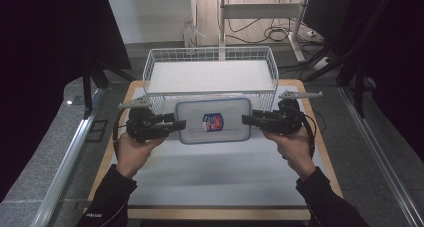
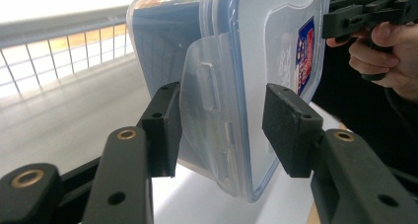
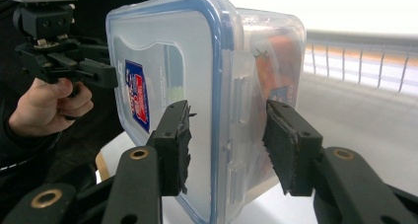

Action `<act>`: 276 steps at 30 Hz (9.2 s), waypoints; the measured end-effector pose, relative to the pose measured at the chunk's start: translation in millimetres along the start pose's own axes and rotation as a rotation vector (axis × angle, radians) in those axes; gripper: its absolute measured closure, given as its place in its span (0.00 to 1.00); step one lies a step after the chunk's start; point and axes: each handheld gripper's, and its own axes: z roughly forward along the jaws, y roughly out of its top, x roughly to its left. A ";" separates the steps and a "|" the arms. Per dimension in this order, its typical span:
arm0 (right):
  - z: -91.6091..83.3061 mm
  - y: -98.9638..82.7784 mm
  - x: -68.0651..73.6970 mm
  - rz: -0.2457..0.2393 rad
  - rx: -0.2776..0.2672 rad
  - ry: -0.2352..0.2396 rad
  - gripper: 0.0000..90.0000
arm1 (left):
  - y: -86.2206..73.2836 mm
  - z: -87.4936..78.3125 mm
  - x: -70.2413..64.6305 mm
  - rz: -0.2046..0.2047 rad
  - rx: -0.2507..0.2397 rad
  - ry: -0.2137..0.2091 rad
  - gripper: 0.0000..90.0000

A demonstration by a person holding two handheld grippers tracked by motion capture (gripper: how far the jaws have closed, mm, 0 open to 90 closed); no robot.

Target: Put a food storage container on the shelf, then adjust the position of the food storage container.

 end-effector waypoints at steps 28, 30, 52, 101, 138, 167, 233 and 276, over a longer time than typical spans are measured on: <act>11.2 86.3 -23.7 0.048 -0.090 0.003 0.60 | 94.8 -0.8 41.1 0.001 -0.037 -0.012 0.57; 14.0 91.0 -26.9 0.057 -0.089 0.006 0.60 | 98.8 0.6 46.6 -0.003 -0.039 -0.014 0.57; 44.1 112.1 -61.4 0.155 -0.093 -0.009 0.60 | 111.0 21.8 87.0 -0.100 -0.049 -0.012 0.56; 55.6 99.6 -73.0 0.212 -0.131 -0.058 0.62 | 116.1 37.8 78.9 0.082 -0.003 0.197 0.13; 73.8 77.2 -54.1 -0.027 -0.020 -0.167 1.00 | 80.5 58.8 68.9 0.105 0.041 0.211 0.93; 60.3 49.7 -30.7 -0.140 -0.016 -0.174 0.58 | 33.5 42.1 25.2 0.203 0.041 0.133 0.57; 20.0 -149.0 -11.3 -0.213 0.206 -0.192 0.01 | -148.0 26.2 -22.1 0.226 0.208 0.297 0.02; 32.2 -155.9 -14.2 -0.233 0.287 -0.166 0.04 | -147.2 -63.1 128.8 -0.094 0.128 0.652 0.99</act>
